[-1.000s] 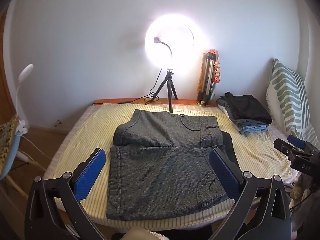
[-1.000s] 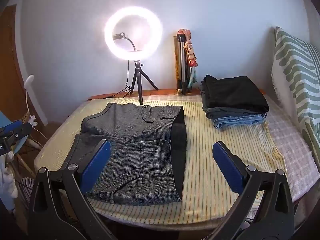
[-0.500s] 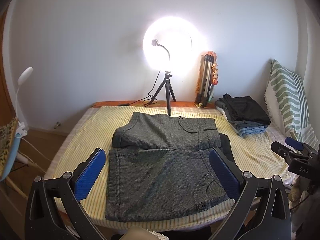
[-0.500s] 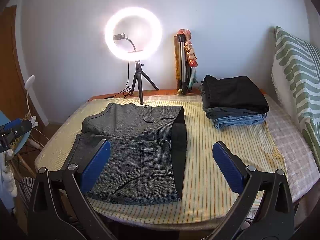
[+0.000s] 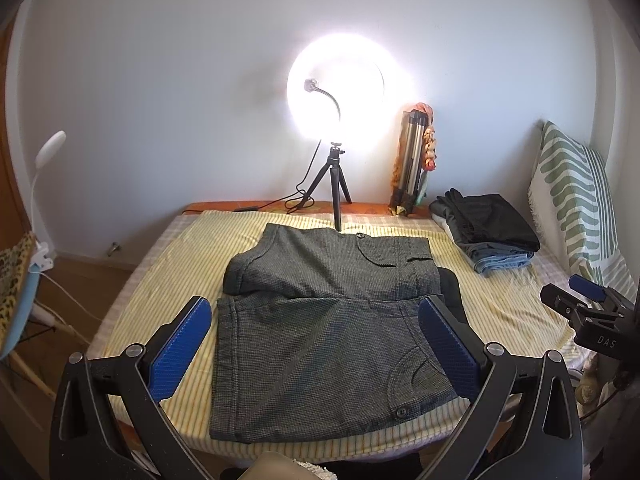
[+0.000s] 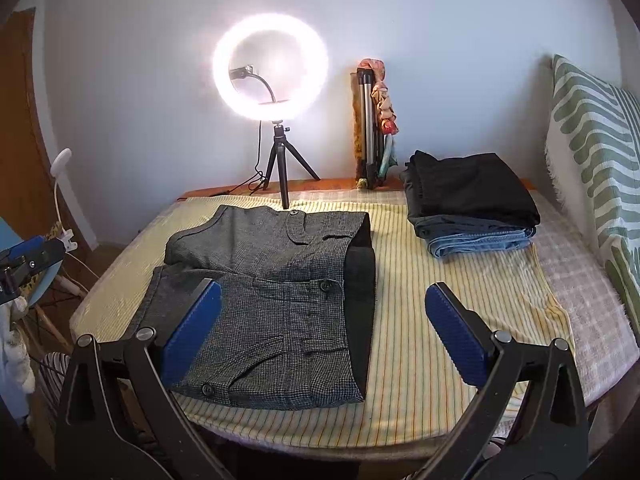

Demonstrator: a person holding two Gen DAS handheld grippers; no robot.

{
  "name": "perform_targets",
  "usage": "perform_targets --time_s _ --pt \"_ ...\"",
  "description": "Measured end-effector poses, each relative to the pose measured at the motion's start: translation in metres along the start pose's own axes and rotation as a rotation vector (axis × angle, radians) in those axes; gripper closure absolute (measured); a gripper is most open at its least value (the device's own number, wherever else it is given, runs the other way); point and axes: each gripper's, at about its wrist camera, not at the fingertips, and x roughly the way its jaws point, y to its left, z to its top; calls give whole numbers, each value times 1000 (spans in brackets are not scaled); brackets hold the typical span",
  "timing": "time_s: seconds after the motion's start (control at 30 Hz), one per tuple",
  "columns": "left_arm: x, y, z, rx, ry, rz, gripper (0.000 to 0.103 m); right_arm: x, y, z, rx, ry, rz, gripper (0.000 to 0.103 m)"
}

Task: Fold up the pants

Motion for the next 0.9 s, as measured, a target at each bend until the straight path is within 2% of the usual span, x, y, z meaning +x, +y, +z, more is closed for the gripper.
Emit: perform_targets --time_s 0.9 --pt "3 1 -4 0 7 -3 0 2 6 -2 -9 2 8 0"
